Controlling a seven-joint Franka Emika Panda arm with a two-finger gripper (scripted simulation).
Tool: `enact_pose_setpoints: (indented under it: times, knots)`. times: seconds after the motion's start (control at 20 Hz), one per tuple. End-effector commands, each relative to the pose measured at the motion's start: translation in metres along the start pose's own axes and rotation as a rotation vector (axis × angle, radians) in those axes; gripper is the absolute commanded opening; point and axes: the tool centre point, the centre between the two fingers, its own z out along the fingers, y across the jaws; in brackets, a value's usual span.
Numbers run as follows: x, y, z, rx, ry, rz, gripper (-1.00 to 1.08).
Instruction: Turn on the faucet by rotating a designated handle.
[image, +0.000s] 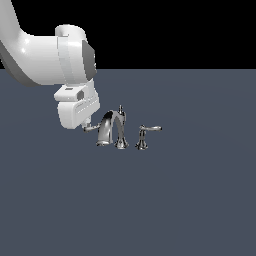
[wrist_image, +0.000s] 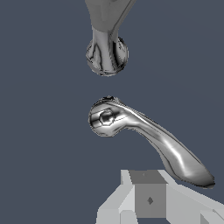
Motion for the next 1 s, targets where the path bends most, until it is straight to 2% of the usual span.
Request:
enact_pose_setpoints:
  times: [0.0,0.2,0.95]
  knots:
    - [-0.001,0.015,0.0,-0.014,0.002,-0.008,-1.0]
    - [-0.002,0.018,0.0,-0.011,0.002,-0.013,-1.0]
    - [0.048,0.041,-0.001,-0.015,0.001,-0.011,-1.0]
